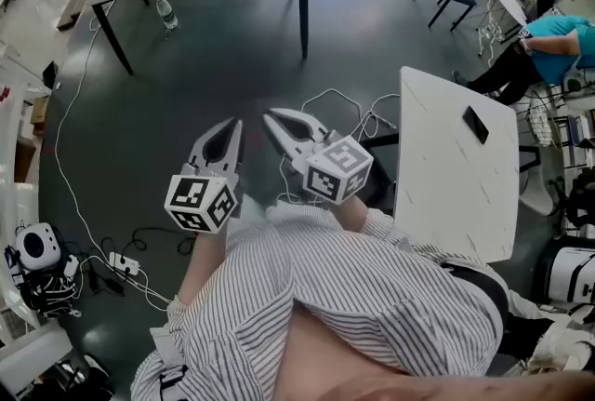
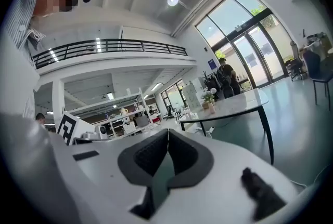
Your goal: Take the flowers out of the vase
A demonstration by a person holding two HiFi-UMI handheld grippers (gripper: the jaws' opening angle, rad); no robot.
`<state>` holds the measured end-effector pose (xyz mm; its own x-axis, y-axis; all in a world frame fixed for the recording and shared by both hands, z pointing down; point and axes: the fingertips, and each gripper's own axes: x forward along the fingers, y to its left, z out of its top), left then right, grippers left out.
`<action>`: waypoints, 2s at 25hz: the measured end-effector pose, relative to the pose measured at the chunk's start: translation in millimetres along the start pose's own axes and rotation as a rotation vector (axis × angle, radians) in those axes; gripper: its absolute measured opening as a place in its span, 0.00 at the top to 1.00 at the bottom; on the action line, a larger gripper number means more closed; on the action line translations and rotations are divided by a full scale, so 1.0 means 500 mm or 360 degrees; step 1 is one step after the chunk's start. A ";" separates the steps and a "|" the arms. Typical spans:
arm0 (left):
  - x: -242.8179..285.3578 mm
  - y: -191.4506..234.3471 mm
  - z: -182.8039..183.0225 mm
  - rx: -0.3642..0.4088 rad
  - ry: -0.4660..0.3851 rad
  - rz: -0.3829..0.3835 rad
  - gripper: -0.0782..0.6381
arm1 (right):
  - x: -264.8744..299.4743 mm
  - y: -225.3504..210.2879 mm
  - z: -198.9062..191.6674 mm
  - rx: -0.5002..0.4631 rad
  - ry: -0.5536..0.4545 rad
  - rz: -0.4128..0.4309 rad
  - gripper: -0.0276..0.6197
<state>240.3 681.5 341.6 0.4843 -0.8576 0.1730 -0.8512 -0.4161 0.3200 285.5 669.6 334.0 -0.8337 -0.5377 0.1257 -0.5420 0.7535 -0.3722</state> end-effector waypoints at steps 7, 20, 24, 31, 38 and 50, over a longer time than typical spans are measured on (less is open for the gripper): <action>0.050 0.061 -0.002 -0.0039 0.0030 -0.0010 0.88 | 0.070 -0.042 -0.006 0.0020 0.0025 -0.0019 0.93; 0.213 0.361 0.158 -0.0065 -0.0041 -0.0052 0.88 | 0.408 -0.179 0.117 -0.0022 0.0004 -0.0094 0.93; 0.268 0.457 0.212 -0.0050 -0.0040 -0.0078 0.88 | 0.521 -0.217 0.160 -0.0024 -0.0018 -0.0114 0.93; 0.350 0.544 0.254 -0.0032 -0.0017 -0.0143 0.88 | 0.626 -0.275 0.187 0.0015 -0.0058 -0.0208 0.93; 0.411 0.607 0.249 -0.0068 0.0053 -0.0164 0.88 | 0.698 -0.337 0.200 0.0058 -0.0039 -0.0237 0.93; 0.593 0.757 0.317 -0.0100 0.0054 -0.0062 0.88 | 0.869 -0.496 0.283 0.0074 -0.0015 -0.0168 0.93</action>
<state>29.6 221.9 366.3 0.5243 -0.8300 0.1902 -0.8176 -0.4284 0.3848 72.5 195.4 350.8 -0.7713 -0.6166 0.1578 -0.6209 0.6745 -0.3994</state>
